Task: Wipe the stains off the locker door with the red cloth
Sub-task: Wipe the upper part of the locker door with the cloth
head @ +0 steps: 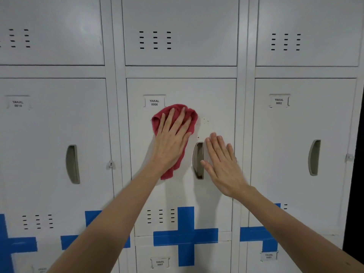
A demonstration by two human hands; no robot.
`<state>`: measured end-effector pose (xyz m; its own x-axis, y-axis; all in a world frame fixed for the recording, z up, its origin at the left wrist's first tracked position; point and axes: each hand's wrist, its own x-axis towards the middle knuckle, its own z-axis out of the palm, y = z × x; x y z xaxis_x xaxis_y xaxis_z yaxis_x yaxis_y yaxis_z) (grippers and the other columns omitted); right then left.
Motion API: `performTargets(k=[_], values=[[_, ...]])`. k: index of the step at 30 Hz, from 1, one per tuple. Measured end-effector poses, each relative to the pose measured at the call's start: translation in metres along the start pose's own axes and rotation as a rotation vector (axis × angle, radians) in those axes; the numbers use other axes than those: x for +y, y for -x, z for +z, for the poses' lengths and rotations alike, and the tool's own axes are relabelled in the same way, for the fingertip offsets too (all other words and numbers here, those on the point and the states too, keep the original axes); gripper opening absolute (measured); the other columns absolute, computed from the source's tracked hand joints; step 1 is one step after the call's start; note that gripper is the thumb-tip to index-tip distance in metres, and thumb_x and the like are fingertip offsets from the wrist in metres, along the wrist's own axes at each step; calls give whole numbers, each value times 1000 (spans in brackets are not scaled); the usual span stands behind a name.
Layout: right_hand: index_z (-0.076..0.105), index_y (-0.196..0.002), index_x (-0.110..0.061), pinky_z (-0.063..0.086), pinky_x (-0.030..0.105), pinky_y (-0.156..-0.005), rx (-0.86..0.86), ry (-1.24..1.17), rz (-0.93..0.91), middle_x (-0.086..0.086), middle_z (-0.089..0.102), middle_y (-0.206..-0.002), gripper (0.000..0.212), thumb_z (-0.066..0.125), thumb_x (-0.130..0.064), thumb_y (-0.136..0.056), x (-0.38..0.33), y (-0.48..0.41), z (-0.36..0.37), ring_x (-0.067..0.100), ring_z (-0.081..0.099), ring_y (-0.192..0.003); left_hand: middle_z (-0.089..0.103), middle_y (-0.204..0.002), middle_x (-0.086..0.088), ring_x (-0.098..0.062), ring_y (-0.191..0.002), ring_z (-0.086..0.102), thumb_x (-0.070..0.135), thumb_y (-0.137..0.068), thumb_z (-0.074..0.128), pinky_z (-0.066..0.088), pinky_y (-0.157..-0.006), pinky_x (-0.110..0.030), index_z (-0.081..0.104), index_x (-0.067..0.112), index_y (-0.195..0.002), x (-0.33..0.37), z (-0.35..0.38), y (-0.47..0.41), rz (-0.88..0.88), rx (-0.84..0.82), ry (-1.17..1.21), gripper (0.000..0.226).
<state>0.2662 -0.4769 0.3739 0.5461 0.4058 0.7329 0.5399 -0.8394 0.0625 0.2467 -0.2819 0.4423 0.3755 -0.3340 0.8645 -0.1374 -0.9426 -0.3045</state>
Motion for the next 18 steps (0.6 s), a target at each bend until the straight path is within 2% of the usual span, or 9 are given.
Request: performTargets(k=[7,12,14,18], values=[[-12,-149,-17,-11,37,-117,-11,36,-38,0,-25,-155,65,12,-49,-98,5,0,-3,13,-24,-142,28,-156,-2,-34,-144,19,16,-96,45,9,-119,-50,43,25,-141,-11,-4,-44,256,22,-42,46],[-11,-149,-17,-11,37,-117,-4,41,-37,0,-23,-156,65,11,-50,-97,6,0,-1,13,-23,-142,31,-154,-2,-34,-144,19,10,-89,49,8,-118,-52,48,28,-137,-5,-8,-59,418,-24,-36,51],[-12,-149,-18,-10,37,-117,-4,51,-35,0,-23,-156,66,10,-51,-97,6,0,-1,12,-23,-142,34,-153,-2,-34,-144,21,10,-88,47,10,-118,-52,51,27,-135,-6,-11,-60,472,-41,-48,50],[-10,-150,-17,-7,38,-117,0,61,-50,1,-21,-157,65,10,-51,-98,9,0,-1,13,-19,-144,41,-149,-2,-33,-141,28,15,-86,30,13,-117,-51,56,26,-131,-15,-17,-59,529,-72,-86,53]])
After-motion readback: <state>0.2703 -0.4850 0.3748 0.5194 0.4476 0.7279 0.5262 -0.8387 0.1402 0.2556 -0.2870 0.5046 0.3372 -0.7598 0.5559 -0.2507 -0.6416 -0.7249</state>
